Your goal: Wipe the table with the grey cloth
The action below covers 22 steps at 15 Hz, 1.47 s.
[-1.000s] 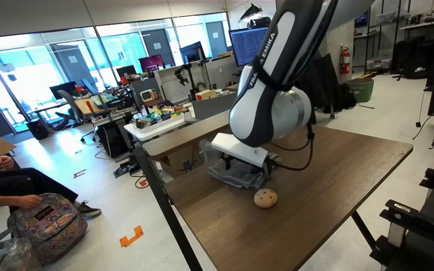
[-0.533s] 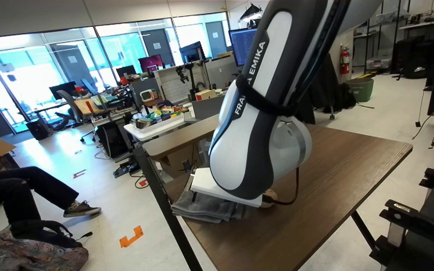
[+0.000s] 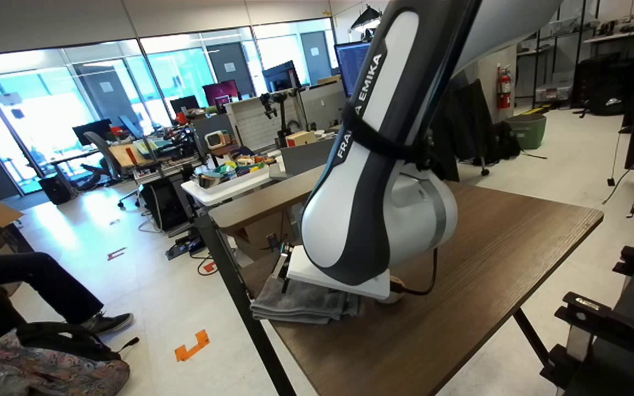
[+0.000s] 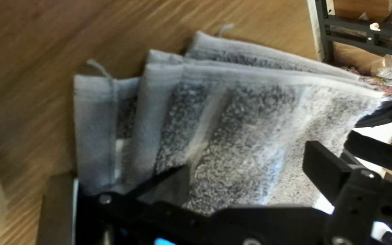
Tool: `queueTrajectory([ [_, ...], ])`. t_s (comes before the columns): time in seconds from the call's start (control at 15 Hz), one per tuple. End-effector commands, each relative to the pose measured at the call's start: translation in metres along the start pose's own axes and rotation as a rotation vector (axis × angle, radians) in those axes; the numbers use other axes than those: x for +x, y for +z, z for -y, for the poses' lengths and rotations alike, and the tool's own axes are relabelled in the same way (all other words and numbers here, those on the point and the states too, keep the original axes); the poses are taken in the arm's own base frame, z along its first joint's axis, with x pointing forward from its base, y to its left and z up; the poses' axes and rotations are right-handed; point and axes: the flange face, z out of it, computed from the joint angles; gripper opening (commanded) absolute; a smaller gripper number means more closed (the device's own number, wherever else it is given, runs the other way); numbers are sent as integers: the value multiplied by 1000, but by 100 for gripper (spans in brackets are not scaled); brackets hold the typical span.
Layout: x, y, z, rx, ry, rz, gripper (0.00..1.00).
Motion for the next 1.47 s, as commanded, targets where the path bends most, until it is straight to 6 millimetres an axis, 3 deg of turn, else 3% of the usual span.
queueTrajectory([
  [0.0,17,-10,-17,-14,9,124,100],
  [0.2,25,-56,-17,-51,-80,254,100],
  [0.47,38,-128,-19,-107,-160,266,100],
  [0.73,41,-165,-13,-163,-177,268,100],
  [1.0,38,-173,-18,-293,-190,300,100],
  [1.4,16,-134,-35,-523,-176,286,100],
])
